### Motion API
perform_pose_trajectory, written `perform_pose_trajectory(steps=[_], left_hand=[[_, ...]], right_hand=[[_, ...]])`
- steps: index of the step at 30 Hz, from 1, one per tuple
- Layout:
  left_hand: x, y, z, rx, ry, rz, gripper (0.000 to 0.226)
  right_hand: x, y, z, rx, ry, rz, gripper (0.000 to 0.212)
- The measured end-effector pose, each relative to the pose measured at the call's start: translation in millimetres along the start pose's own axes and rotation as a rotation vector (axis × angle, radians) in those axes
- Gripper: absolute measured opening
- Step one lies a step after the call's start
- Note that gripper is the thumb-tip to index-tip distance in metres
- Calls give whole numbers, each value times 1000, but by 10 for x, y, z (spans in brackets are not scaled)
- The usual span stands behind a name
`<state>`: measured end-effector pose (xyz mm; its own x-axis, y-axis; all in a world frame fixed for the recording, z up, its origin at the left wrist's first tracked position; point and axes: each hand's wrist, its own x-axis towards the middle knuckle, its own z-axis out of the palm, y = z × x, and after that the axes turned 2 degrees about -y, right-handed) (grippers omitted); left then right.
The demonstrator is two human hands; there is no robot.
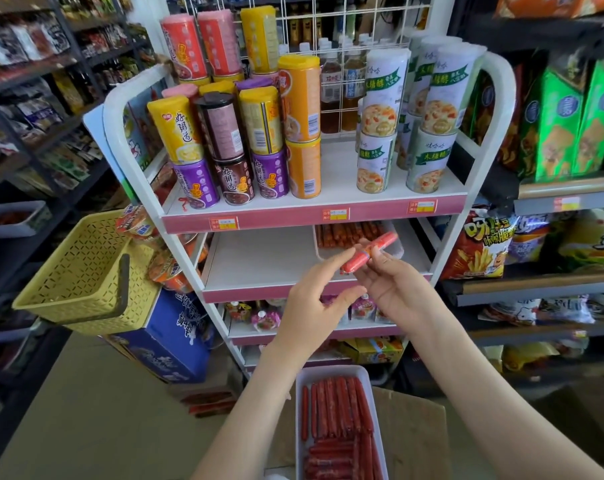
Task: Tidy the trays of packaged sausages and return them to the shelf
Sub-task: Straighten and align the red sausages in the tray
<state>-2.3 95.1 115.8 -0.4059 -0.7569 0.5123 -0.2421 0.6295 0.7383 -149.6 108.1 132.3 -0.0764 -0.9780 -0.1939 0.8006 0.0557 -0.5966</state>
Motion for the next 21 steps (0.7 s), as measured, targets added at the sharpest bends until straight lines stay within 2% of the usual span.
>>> perform_pose_trajectory(steps=[7,14,16,18,21], left_hand=[[16,-128,47,175,77,75,32],[-25,-295,71,349,111,25,33],[-61,-382,88,342,53,14,32],[-159,-560,112,306,-82,-68,33],[-462,-936,186,328,-279,-234,41]], right_hand=[[66,155,-117,112,40,150,19],[159,328,-309,30,55,242,15],[192,373,-379,24,100,258,11],[265,443,-518,-20,143,250,10],[388,634,-937,-243,241,232,17]])
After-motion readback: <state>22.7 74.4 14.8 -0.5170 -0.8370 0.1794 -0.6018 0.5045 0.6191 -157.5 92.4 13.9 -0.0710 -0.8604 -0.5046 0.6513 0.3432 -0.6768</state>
